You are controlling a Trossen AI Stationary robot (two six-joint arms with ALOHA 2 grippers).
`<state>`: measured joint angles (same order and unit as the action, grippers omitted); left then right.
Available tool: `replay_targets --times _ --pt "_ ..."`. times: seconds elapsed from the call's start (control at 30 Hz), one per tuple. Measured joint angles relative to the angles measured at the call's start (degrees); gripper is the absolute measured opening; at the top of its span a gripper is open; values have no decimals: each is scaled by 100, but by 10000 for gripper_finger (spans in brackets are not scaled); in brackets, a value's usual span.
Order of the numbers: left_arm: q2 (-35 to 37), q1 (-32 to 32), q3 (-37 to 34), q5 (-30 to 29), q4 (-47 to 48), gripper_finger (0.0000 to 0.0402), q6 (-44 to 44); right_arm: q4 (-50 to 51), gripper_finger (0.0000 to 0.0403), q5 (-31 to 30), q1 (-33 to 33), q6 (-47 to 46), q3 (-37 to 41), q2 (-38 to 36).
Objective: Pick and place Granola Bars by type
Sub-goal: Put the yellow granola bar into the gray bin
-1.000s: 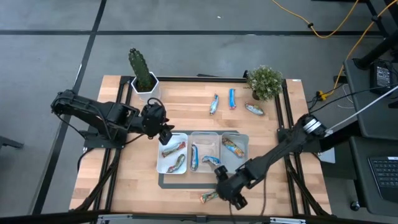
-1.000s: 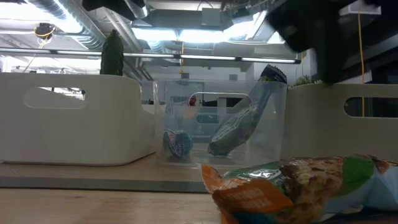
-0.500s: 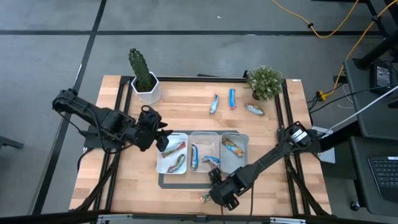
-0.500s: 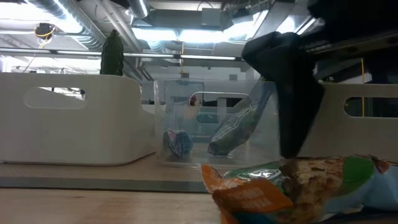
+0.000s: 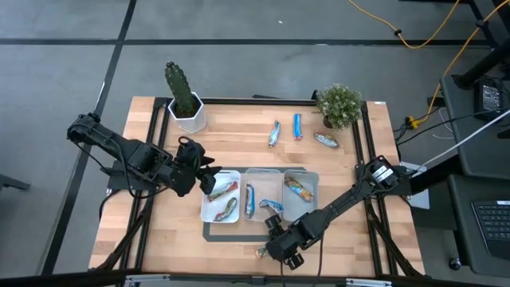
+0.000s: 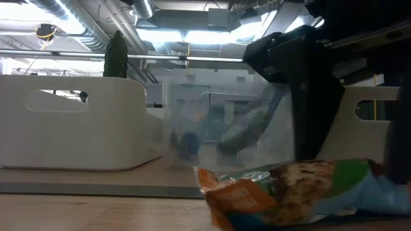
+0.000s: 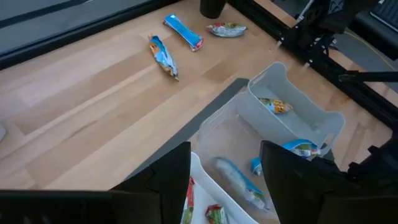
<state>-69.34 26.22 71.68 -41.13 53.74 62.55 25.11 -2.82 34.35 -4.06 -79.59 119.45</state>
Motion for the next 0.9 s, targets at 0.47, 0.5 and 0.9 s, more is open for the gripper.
replay_targets --times 0.47,0.5,0.9 --pt "0 0 0 -100 -42 184 81 69 166 911 48 -316 26 44" --pt "0 0 0 -100 -41 184 83 72 166 908 48 -315 26 44" --pt "0 0 0 -93 -42 184 135 97 163 683 84 -304 24 35"
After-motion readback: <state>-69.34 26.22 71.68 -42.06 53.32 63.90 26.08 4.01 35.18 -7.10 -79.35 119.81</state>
